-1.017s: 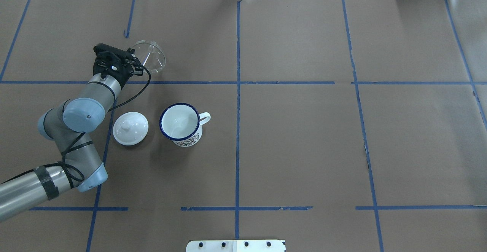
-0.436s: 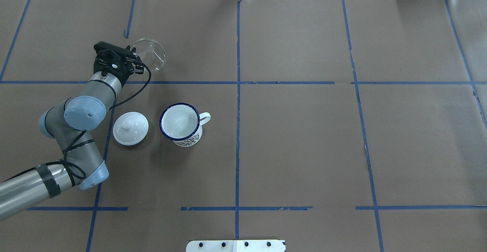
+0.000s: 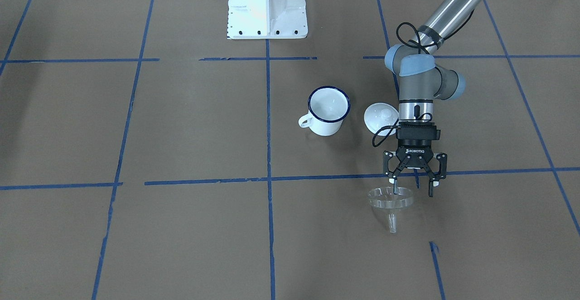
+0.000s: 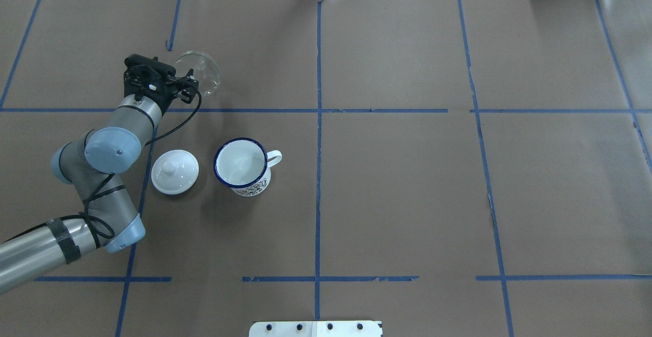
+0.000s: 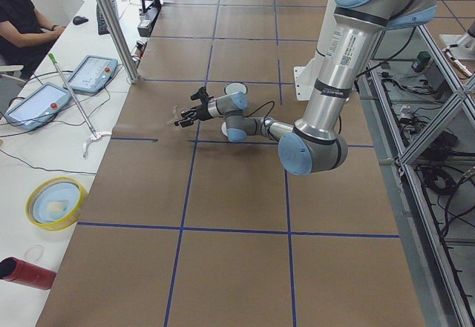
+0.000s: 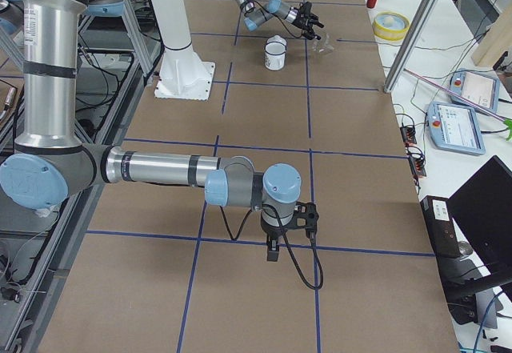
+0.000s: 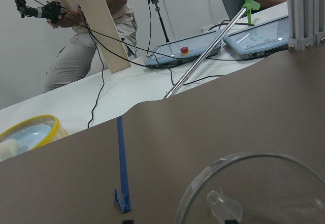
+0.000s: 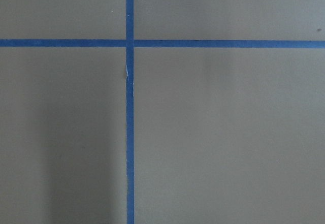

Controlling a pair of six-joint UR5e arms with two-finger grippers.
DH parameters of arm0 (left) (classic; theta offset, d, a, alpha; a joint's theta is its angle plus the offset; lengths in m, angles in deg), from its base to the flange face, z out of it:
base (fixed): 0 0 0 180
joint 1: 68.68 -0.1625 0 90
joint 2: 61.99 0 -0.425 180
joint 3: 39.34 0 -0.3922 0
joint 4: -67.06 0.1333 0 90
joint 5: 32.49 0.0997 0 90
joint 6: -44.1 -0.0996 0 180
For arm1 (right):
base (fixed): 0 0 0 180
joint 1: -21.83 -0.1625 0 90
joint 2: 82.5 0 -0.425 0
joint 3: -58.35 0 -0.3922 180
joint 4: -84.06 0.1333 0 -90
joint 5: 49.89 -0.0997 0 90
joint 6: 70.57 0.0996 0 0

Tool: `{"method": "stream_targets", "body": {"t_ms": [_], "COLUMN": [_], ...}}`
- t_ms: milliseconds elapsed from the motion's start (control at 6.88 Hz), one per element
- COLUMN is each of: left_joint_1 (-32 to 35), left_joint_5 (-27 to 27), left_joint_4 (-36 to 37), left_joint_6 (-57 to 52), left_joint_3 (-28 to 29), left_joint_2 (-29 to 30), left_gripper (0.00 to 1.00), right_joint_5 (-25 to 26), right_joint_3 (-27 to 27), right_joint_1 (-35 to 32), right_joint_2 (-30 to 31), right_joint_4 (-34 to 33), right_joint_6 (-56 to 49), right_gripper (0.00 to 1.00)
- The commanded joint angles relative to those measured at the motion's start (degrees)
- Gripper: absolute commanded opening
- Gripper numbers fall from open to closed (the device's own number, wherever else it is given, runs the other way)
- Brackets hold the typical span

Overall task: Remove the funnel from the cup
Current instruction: 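Lower the funnel onto the table farther from the robot and release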

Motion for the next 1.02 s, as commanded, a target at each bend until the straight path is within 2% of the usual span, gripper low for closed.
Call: {"method": "stream_targets", "body": {"t_ms": [0, 436, 581, 726, 872], "left_joint_1": [0.7, 5.09, 7.45, 9.13, 11.49], "left_joint_5": [-2.8, -16.04, -21.22, -25.8, -33.15], "left_joint_4": [-0.71, -0.01, 3.21, 13.95, 21.37], "left_joint_6": [-0.77, -4.9, -4.64, -2.2, -0.44], "left_joint_3": [-2.35, -9.82, -14.63, -20.42, -23.96], "left_joint_2": [0.33, -4.03, -5.8, -5.82, -5.73], "left_gripper": [1.0, 1.0, 1.0, 1.0, 1.0], "right_joint_5": [0.0, 0.0, 0.0, 0.0, 0.0], "right_joint_3": [0.01, 0.01, 0.01, 0.01, -0.08], "right_joint_1": [0.0, 0.0, 0.0, 0.0, 0.0], "right_joint_2": [0.03, 0.03, -0.06, -0.06, -0.06], "right_joint_4": [0.0, 0.0, 0.0, 0.0, 0.0], "right_joint_6": [0.0, 0.0, 0.0, 0.0, 0.0], "right_gripper": [1.0, 1.0, 1.0, 1.0, 1.0]}}
